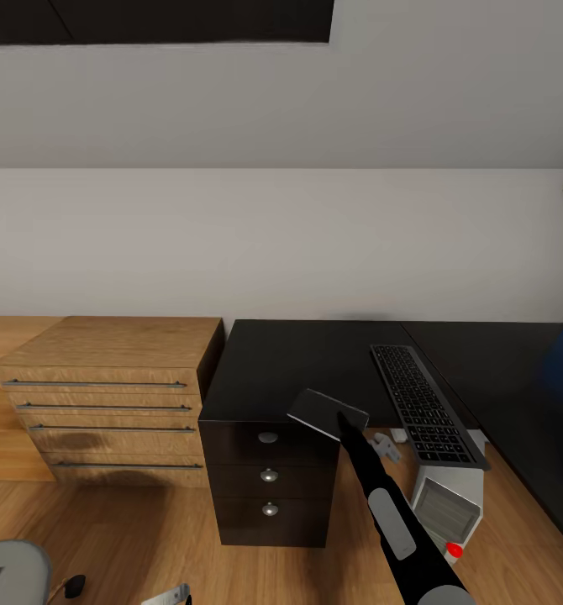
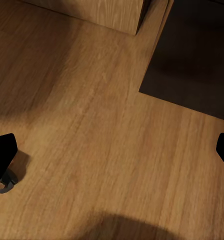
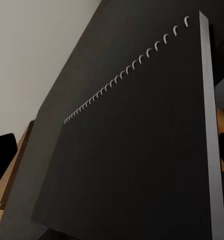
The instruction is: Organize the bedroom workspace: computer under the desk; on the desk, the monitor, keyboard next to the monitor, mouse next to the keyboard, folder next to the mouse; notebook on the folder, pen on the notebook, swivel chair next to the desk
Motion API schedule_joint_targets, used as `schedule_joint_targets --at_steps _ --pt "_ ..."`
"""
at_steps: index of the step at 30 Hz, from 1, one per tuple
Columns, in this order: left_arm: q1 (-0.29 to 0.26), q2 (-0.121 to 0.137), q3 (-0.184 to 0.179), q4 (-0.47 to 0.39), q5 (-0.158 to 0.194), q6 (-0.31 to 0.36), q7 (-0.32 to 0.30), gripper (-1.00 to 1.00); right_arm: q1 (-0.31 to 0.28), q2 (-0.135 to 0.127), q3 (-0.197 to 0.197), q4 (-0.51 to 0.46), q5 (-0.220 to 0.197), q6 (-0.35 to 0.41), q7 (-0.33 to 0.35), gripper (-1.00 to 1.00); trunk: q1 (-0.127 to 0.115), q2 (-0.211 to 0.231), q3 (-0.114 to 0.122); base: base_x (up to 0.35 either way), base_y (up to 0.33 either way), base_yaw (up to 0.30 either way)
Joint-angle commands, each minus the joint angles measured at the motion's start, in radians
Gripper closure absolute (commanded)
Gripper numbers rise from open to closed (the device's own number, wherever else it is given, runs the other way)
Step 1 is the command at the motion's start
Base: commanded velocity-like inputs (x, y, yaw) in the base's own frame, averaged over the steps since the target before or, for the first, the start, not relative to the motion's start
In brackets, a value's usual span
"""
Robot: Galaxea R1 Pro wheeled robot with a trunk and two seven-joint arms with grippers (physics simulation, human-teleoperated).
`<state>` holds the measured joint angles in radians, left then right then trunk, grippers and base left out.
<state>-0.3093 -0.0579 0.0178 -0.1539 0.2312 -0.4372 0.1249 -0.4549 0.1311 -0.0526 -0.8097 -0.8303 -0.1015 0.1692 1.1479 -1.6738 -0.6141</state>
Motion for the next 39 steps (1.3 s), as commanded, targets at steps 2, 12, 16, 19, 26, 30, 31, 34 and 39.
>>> schedule_joint_targets --at_steps 2,12,16,19,26,30,31,34,39 --pt "-0.001 0.000 0.001 0.000 0.002 -0.003 0.002 -1.00 -0.001 0.001 -0.003 0.001 -0.010 -0.001 0.008 -1.00 0.000 0.000 -0.001 0.000 0.000 0.000" --pt "-0.001 0.001 0.002 0.000 0.002 -0.003 0.002 -1.00 -0.001 0.001 -0.003 0.001 -0.010 -0.001 0.007 -1.00 0.000 0.000 -0.001 -0.054 0.000 0.000" --pt "-0.001 0.001 0.002 0.000 0.002 -0.003 0.002 -1.00 -0.001 0.001 -0.003 0.001 -0.010 -0.001 0.007 -1.00 0.000 0.000 -0.001 -0.248 0.000 0.000" --pt "-0.001 0.001 0.002 0.000 0.002 -0.003 0.002 -1.00 -0.001 0.001 -0.002 0.001 -0.010 -0.001 0.007 -1.00 0.000 0.000 -0.001 -0.297 0.000 0.000" --pt "-0.001 0.001 0.002 0.000 0.002 -0.003 0.002 -1.00 -0.001 0.001 -0.001 0.001 -0.010 -0.001 0.007 -1.00 0.000 0.000 -0.001 -0.304 0.000 0.000" --pt "-0.001 0.001 0.002 0.000 0.002 -0.003 0.002 -1.00 -0.001 0.001 -0.001 0.002 -0.010 -0.001 0.007 -1.00 0.000 0.000 -0.001 -0.301 0.000 0.000" --pt "-0.001 0.001 0.002 0.000 0.002 -0.003 0.002 -1.00 -0.001 0.001 -0.001 0.002 -0.010 -0.001 0.007 -1.00 0.000 0.000 -0.001 -0.301 0.000 0.000" --pt "-0.001 0.001 0.002 0.000 0.002 -0.003 0.002 -1.00 -0.001 0.001 -0.002 0.002 -0.010 -0.001 0.007 -1.00 0.000 0.000 -0.001 -0.301 0.000 0.000" --pt "-0.001 0.001 0.002 0.000 0.002 -0.003 0.002 -1.00 -0.001 0.001 -0.001 0.006 -0.010 -0.002 0.007 -1.00 0.000 0.000 -0.001 -0.300 0.000 0.000"
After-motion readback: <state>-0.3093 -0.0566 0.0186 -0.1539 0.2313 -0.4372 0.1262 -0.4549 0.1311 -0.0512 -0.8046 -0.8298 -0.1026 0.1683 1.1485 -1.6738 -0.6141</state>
